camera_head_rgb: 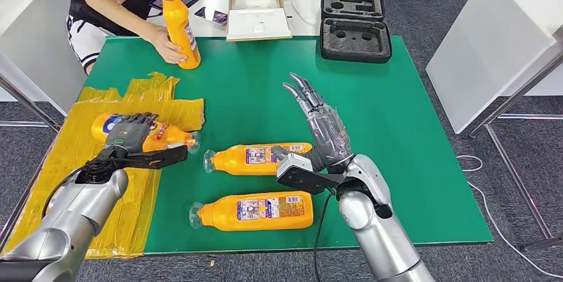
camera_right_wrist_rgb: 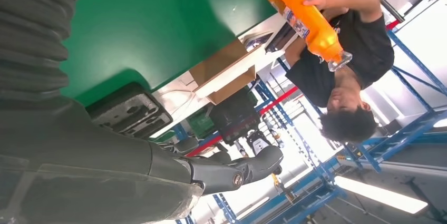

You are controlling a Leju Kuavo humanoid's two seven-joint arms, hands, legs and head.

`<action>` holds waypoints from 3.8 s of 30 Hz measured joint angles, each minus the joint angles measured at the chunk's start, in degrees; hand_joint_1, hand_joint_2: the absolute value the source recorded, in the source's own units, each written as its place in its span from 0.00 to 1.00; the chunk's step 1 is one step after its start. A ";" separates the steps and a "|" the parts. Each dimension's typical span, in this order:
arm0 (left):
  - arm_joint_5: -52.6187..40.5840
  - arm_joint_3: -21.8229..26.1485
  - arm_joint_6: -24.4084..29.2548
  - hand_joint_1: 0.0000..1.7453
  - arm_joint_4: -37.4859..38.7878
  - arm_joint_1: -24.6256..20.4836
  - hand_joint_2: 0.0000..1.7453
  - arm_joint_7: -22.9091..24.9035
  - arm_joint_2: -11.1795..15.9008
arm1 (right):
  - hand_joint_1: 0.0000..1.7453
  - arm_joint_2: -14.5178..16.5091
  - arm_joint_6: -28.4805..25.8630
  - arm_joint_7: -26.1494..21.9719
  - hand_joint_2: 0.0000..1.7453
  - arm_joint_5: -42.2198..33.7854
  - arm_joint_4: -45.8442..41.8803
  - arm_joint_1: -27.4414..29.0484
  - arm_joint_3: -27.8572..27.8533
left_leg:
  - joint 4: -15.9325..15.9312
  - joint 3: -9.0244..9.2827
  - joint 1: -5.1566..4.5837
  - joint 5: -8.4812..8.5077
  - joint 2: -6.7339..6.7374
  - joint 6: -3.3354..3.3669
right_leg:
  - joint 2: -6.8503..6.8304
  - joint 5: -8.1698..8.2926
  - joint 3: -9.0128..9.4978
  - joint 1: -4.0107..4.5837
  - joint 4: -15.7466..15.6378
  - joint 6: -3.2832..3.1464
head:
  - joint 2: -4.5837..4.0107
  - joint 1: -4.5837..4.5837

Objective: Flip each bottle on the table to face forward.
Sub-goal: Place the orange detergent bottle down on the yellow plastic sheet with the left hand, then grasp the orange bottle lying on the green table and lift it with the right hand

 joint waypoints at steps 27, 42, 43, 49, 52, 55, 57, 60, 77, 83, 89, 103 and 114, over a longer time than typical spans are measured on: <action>22.74 7.27 7.33 0.00 -25.24 6.69 1.00 -9.76 -4.18 | 0.00 -0.41 -0.39 4.05 1.00 6.40 1.85 1.30 -0.77 | 0.01 -0.03 -0.02 0.00 0.02 0.00 | 0.00 0.00 -0.04 -0.02 -0.01 0.00 | 0.00 0.00; 35.21 7.55 9.50 0.00 -47.99 15.50 1.00 -13.39 -6.09 | 0.00 -1.11 2.55 10.08 1.00 16.72 3.78 1.69 -0.17 | 0.00 -0.06 0.00 -0.02 0.00 -0.02 | -0.01 -0.01 -0.07 -0.01 -0.01 -0.01 | 0.00 0.01; 35.43 7.34 9.52 0.00 -48.05 15.77 1.00 -13.40 -6.23 | 0.00 -1.22 3.05 10.37 1.00 17.46 4.33 1.48 0.09 | 0.00 -0.06 0.00 -0.02 0.00 -0.02 | -0.01 -0.01 -0.07 -0.01 -0.01 0.00 | 0.00 0.00; 37.11 6.75 9.63 0.00 -48.00 16.35 1.00 -13.76 -6.88 | 0.00 -1.72 5.35 10.93 1.00 19.87 8.92 -0.69 2.32 | 0.00 -0.07 0.00 -0.01 0.00 -0.02 | -0.01 0.00 -0.08 0.00 -0.01 0.00 | 0.00 -0.01; 37.35 6.61 9.63 0.00 -47.99 16.62 1.00 -13.90 -7.15 | 0.00 -1.87 5.88 10.97 1.00 20.27 11.54 -1.77 3.64 | 0.00 -0.07 0.00 -0.01 0.01 -0.02 | -0.01 0.00 -0.08 0.01 -0.01 0.00 | 0.00 -0.01; 37.63 6.54 9.64 0.00 -47.98 16.86 1.00 -14.01 -7.38 | 0.00 -1.99 6.15 10.99 1.00 20.39 13.37 -2.36 4.60 | 0.00 -0.07 0.00 -0.01 0.00 -0.02 | -0.01 0.00 -0.09 0.01 -0.01 0.00 | 0.00 0.00; 38.13 6.47 9.63 0.00 -47.98 16.98 1.00 -14.20 -7.46 | 0.00 -2.05 6.48 11.13 1.00 20.60 14.54 -2.86 5.27 | 0.00 -0.08 0.00 -0.02 0.01 -0.02 | 0.00 0.00 -0.09 0.01 -0.01 0.00 | 0.00 -0.01; 39.52 6.02 9.53 0.00 -47.97 17.08 1.00 -14.46 -7.56 | 0.00 -2.08 7.23 11.93 1.00 21.60 17.07 -4.09 6.73 | 0.00 -0.08 0.00 -0.02 0.01 -0.02 | 0.00 0.00 -0.09 0.00 -0.01 0.00 | 0.00 -0.01; 64.94 5.69 -2.93 0.00 -51.19 21.66 1.00 -20.91 -7.93 | 0.00 -2.85 7.22 17.37 1.00 26.70 29.49 -8.25 11.62 | 0.00 -0.09 0.00 -0.01 0.00 -0.01 | -0.01 0.00 -0.09 0.00 -0.01 0.00 | 0.00 -0.01; 77.13 6.82 -9.45 0.00 -54.68 23.24 1.00 -21.28 -8.31 | 0.25 -2.93 7.20 19.28 1.00 27.71 33.58 -9.95 11.95 | 0.00 -0.07 0.00 0.00 0.00 0.00 | -0.01 0.00 -0.08 0.00 -0.01 0.00 | 0.00 -0.01; 77.09 6.88 -9.78 0.00 -56.52 24.17 1.00 -21.80 -8.63 | 0.98 -2.64 6.77 19.71 1.00 27.27 37.05 -11.21 11.49 | 0.00 -0.07 0.00 0.00 -0.01 0.00 | -0.01 0.00 -0.08 0.00 -0.01 0.00 | 0.00 0.00; 76.26 6.62 -9.33 0.00 -57.04 24.72 1.00 -22.14 -8.93 | 1.00 -1.86 3.87 18.35 1.00 25.91 39.96 -11.93 8.74 | 0.00 0.01 0.00 0.00 0.00 0.00 | -0.01 0.00 -0.03 0.00 -0.02 0.00 | 0.00 -0.01; 76.39 6.62 -8.81 0.00 -57.33 26.07 1.00 -22.61 -8.95 | 1.00 -0.99 -4.24 15.98 1.00 20.03 36.40 -7.90 4.40 | 0.01 -0.06 -0.01 -0.01 -0.01 0.00 | -0.01 0.00 -0.06 0.00 -0.02 0.00 | 0.00 -0.01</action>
